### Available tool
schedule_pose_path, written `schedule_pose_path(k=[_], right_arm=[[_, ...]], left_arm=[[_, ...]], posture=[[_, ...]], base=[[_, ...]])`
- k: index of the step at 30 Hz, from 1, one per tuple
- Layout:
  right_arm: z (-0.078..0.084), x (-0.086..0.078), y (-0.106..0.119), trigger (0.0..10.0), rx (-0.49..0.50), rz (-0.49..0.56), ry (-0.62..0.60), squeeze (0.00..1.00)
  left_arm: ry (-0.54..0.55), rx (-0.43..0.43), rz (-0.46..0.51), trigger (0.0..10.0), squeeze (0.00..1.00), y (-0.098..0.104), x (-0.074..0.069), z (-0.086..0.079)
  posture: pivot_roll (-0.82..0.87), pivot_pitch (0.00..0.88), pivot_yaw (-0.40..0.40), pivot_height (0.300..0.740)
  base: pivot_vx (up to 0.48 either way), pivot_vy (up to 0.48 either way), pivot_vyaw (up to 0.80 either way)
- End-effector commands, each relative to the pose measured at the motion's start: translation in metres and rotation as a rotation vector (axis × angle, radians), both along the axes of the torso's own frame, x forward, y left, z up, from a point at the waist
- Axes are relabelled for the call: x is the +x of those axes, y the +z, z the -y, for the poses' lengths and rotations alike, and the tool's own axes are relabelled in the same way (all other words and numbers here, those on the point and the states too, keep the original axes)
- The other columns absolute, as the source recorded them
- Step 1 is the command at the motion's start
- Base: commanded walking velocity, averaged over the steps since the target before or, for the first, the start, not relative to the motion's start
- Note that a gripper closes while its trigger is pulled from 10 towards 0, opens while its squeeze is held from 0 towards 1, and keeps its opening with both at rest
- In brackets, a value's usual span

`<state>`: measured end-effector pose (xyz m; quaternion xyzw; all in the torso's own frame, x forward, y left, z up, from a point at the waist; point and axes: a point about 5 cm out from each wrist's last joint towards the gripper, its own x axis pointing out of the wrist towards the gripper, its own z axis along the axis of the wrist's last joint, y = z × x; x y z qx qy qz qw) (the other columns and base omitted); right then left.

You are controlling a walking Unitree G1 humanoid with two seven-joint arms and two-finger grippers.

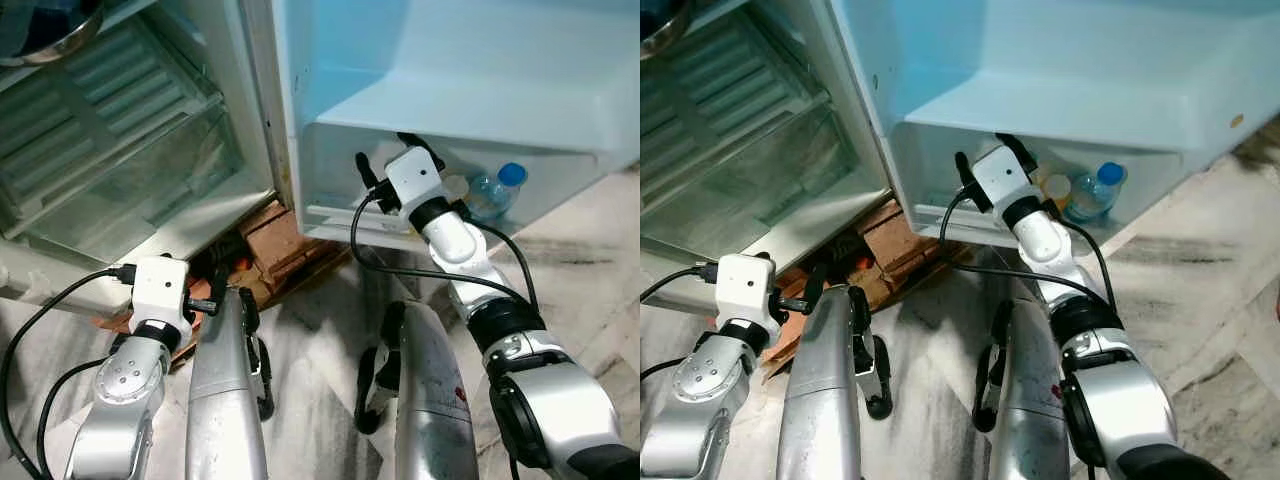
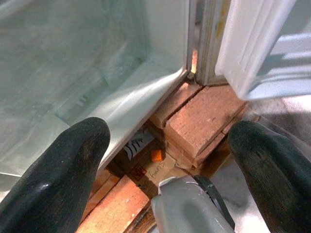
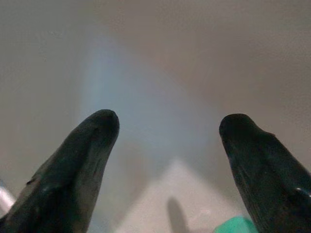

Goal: Restocking fridge

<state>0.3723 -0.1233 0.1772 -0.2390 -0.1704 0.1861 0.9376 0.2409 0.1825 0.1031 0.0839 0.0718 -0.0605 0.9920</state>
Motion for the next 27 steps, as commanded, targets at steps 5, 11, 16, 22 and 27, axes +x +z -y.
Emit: schedule_pose_path(k=[5, 11, 16, 22, 27], right_arm=[[-0.004, -0.020, 0.002, 10.0, 0.033, -0.041, 0.116, 1.00], [-0.001, -0.053, -0.020, 10.0, 0.097, -0.098, 0.140, 1.00], [0.006, -0.076, -0.030, 10.0, 0.231, -0.108, 0.052, 1.00], [0.021, -0.111, -0.047, 10.0, 0.249, -0.093, -0.121, 1.00], [0.028, -0.116, -0.048, 10.0, 0.216, -0.078, -0.168, 1.00]], left_arm=[[0.018, -0.020, -0.009, 10.0, 0.00, -0.010, -0.003, 0.003], [0.032, -0.043, -0.004, 10.0, 0.00, -0.015, -0.003, 0.008], [0.056, -0.061, 0.005, 10.0, 0.00, -0.017, 0.000, 0.009], [0.068, -0.077, 0.007, 10.0, 0.00, -0.023, 0.000, 0.011], [0.068, -0.082, 0.001, 10.0, 0.00, -0.029, 0.002, 0.015]], posture=[[0.10, 0.265, -0.021, 0.567], [0.09, 0.209, -0.034, 0.567], [0.09, 0.171, -0.040, 0.567], [0.06, 0.106, -0.039, 0.567], [0.05, 0.072, -0.043, 0.567]], base=[[0.000, 0.000, 0.00], [0.000, 0.000, 0.00], [0.000, 0.000, 0.00], [0.000, 0.000, 0.00], [0.000, 0.000, 0.00]])
